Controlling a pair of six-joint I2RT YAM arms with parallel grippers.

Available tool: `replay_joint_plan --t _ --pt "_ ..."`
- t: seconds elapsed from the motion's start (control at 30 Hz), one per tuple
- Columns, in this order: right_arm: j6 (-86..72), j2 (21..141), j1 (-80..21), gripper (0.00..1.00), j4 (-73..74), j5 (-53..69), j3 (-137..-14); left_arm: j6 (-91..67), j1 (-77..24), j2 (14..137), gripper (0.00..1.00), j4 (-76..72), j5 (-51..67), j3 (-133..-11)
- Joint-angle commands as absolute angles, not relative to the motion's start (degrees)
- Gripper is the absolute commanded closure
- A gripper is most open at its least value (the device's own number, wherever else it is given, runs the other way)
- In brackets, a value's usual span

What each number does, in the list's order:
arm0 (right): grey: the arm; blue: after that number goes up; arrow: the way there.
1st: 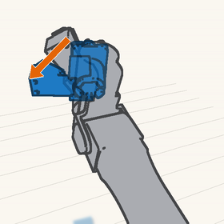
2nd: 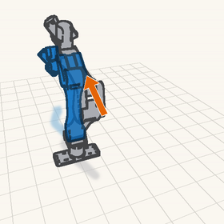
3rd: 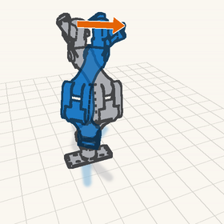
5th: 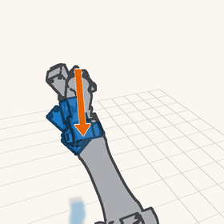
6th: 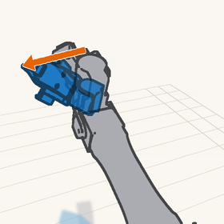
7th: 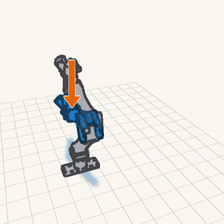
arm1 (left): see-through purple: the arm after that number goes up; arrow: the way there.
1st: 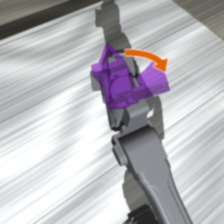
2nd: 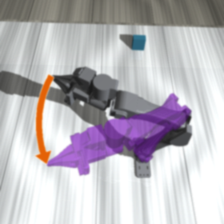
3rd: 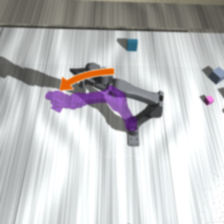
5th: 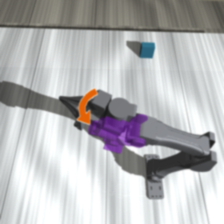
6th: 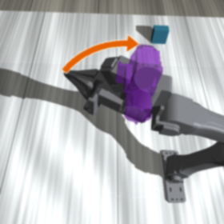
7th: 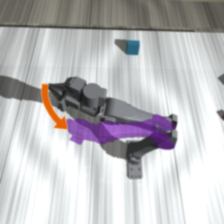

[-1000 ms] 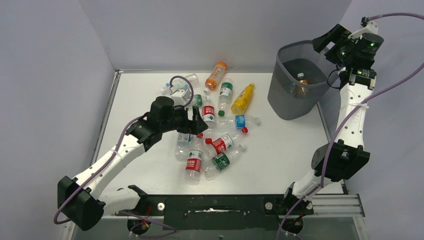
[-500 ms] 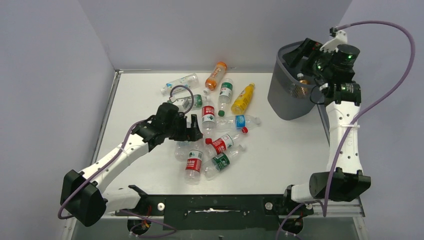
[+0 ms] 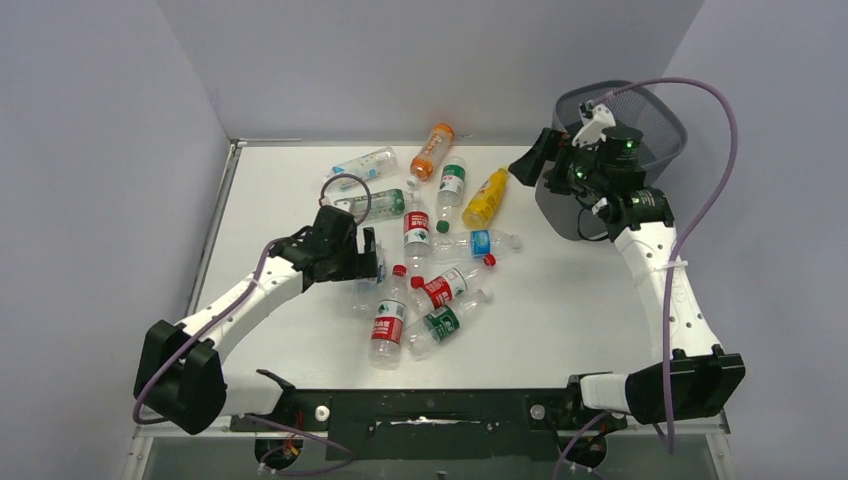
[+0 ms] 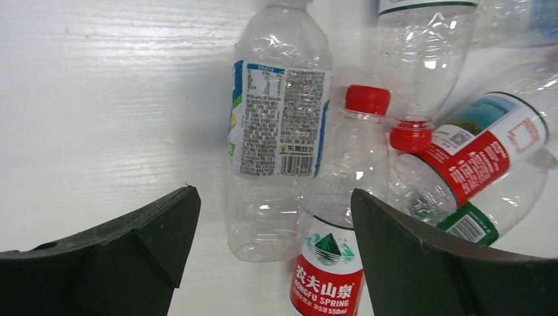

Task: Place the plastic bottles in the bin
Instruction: Pick up the plastic bottle at the center of the board.

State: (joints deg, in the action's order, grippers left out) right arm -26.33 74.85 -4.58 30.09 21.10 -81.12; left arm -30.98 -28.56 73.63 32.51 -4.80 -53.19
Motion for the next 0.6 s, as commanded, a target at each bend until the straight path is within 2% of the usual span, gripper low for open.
replay_joint_plan --t 0.0,0.57 --pt "-26.4 71.2 -7.1 0.06 26.3 20.0 -79.0 -30.9 -29.2 76.2 0.14 33.5 -8.0 -53.9" --pt "-29.0 69.1 -13.1 0.05 22.7 17.9 -71.8 -30.3 -32.3 85.4 0.15 34.2 -9.8 -52.0"
